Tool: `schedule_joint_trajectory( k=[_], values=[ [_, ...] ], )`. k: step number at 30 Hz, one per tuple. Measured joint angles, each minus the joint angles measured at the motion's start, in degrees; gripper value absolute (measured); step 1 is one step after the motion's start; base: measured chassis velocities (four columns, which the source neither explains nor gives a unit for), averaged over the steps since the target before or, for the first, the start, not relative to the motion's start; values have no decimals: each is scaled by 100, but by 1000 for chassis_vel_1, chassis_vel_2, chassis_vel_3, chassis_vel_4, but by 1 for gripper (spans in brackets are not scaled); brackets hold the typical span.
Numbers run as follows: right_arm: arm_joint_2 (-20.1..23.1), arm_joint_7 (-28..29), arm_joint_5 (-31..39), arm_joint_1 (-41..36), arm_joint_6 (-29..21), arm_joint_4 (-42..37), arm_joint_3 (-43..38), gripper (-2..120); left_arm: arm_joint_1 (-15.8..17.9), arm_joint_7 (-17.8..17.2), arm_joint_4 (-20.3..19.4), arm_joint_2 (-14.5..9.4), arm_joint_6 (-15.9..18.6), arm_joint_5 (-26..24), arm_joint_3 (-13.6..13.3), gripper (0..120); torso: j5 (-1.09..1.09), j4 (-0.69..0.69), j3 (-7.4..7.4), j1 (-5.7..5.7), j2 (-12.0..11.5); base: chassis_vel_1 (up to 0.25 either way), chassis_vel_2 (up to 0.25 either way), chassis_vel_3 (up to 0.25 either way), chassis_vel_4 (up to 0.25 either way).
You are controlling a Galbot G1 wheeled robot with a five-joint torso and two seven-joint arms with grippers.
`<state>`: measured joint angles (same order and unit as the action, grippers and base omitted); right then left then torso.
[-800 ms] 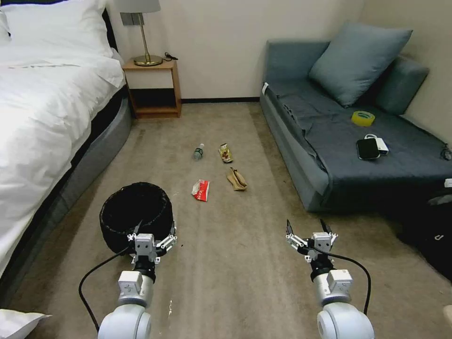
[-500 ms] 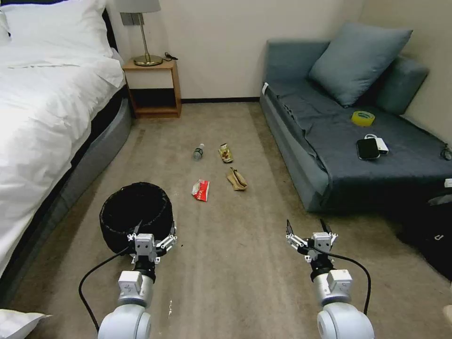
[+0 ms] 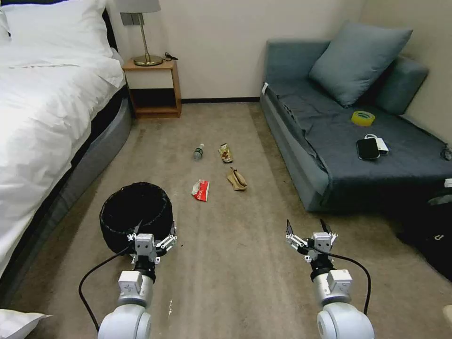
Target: Pick up the trash bin, then pick up the garbage on the floor and place it into the trash bin.
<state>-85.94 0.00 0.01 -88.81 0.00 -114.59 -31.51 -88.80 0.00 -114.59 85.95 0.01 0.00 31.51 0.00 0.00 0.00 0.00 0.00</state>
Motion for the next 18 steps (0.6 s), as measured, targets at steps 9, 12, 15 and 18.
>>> schedule_joint_trajectory(
  k=[9,12,15,18],
  values=[
    [0,0,0,0,0,0,0,100,0,0,0,0,0,0,0,100,0,0,0,0,0,0,0,0,0],
    [0,0,0,0,0,0,0,100,0,0,0,0,0,0,0,100,0,0,0,0,0,0,0,0,0],
    [0,0,0,0,0,0,0,100,0,0,0,0,0,0,0,100,0,0,0,0,0,0,0,0,0],
    [0,0,0,0,0,0,0,100,0,0,1,0,0,0,0,100,0,0,0,0,0,0,0,0,0]
  ],
)
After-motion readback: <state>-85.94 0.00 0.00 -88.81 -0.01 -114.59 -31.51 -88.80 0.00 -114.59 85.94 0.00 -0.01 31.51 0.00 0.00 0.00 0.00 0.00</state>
